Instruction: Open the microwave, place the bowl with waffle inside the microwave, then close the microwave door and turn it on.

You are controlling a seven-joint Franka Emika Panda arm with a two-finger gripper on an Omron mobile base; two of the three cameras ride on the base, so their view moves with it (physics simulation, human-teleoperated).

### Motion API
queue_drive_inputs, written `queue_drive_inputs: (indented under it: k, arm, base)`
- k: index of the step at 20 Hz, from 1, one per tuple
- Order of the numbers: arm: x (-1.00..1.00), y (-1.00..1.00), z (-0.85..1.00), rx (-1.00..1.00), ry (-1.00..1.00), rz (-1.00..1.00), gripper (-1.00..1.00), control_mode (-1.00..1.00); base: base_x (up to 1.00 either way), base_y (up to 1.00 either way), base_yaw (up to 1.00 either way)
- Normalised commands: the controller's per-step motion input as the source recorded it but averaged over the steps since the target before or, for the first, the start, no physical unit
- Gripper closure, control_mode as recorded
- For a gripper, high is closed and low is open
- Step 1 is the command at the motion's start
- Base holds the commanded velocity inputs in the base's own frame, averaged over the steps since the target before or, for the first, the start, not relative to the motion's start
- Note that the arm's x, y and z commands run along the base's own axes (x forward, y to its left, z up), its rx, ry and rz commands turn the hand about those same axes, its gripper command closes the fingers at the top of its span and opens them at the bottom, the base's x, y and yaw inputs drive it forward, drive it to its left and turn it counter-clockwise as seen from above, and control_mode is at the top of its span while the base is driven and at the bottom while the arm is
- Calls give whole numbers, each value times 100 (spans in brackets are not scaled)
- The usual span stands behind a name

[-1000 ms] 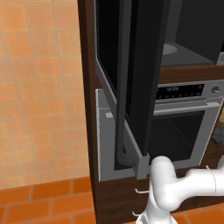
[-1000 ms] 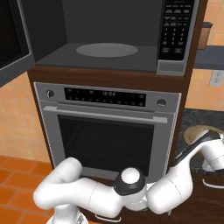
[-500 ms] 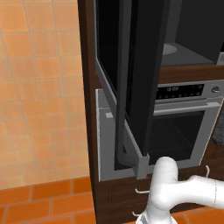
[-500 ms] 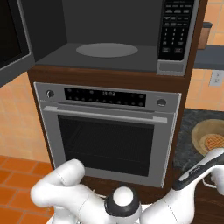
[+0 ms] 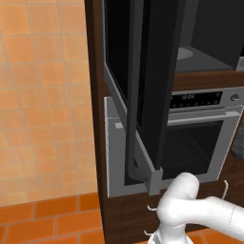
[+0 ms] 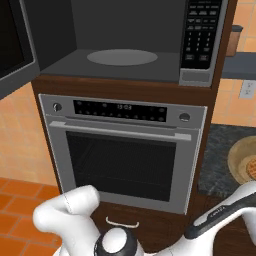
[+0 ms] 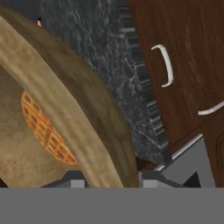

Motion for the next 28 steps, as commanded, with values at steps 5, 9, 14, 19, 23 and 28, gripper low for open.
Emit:
queue_drive_inputs:
  k: [5, 9, 14, 19, 23, 28]
  arm:
    - [-97, 28, 69, 3, 1, -9, 100, -100]
    - [-72, 93, 47, 0, -13, 0, 100, -100]
    - [-73, 100, 29, 0, -2, 0, 100, -100]
    - [-58, 100, 48, -3, -2, 0, 100, -100]
    - [-37, 100, 49, -8, -1, 1, 100, -100]
    - [-29, 100, 21, -11, 0, 14, 100, -100]
  base:
    - [0, 0, 0]
    - [0, 0, 0]
    - [0, 0, 0]
    - [0, 0, 0]
    - [0, 0, 0]
    - [0, 0, 0]
